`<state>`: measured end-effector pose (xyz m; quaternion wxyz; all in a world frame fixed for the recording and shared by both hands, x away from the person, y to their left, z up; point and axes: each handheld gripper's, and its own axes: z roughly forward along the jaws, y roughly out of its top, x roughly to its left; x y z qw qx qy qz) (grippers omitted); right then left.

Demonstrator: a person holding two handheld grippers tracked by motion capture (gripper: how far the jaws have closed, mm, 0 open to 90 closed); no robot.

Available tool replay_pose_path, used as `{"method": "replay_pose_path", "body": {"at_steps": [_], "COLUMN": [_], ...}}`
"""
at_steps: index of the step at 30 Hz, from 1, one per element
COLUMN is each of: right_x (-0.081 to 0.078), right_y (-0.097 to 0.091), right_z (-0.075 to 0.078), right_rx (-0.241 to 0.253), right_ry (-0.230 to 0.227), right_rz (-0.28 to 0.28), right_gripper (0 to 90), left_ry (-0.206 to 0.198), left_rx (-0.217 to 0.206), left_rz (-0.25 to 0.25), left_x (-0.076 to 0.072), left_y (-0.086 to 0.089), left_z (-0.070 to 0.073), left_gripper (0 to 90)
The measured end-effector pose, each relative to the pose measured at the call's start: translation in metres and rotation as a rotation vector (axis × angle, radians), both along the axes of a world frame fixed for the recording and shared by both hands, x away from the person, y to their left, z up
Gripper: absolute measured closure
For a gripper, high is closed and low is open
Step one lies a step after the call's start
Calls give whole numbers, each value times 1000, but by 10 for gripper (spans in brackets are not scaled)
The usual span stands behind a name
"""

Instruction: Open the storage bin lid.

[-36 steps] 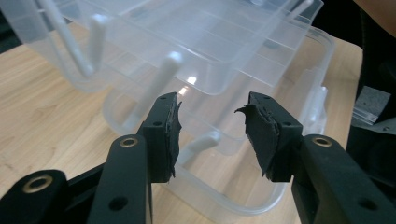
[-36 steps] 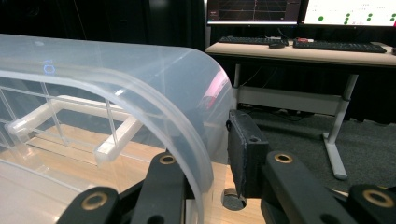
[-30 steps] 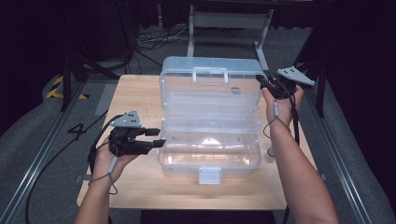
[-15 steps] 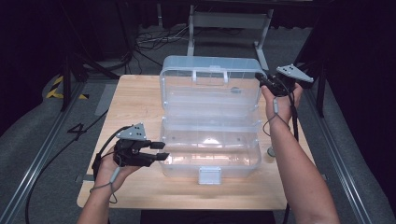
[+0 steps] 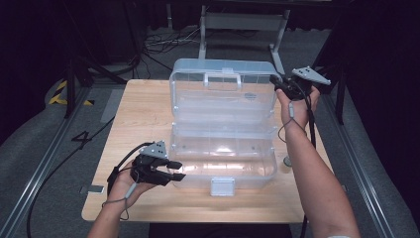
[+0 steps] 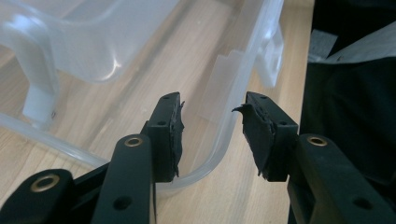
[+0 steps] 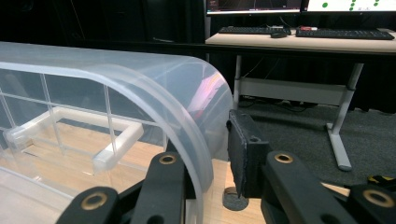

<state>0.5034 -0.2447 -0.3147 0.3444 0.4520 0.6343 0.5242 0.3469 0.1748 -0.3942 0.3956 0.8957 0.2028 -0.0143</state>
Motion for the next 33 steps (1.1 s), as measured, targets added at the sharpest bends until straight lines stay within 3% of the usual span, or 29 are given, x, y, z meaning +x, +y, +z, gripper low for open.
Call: {"method": "replay_pose_path", "body": {"at_steps": [7,11,17,26,33], "right_x": [3,5,9,17,26], "right_y": [0,0,0,-1,-1], "right_z": [-1,-1,-1,-4,-4], "right_rx": [-2,-1,0,-3,-12], "right_ry": [-1,5,11,12,46], "right_rz": [-2,-1,2,11,14], "right_gripper": [764,765,766,767,769], "left_ry": [50,43,21,24,29], "left_rx": [0,12,-33,-16,-49], "left_rz": [-27,-43,-57,-68,-83], "left_x": [3,2,0,0,2], "left_y": [-5,-10,-8,-16,-15], "left_z": [-7,-9,-14,-18,-21], "left_gripper": [627,679,709,730,746]}}
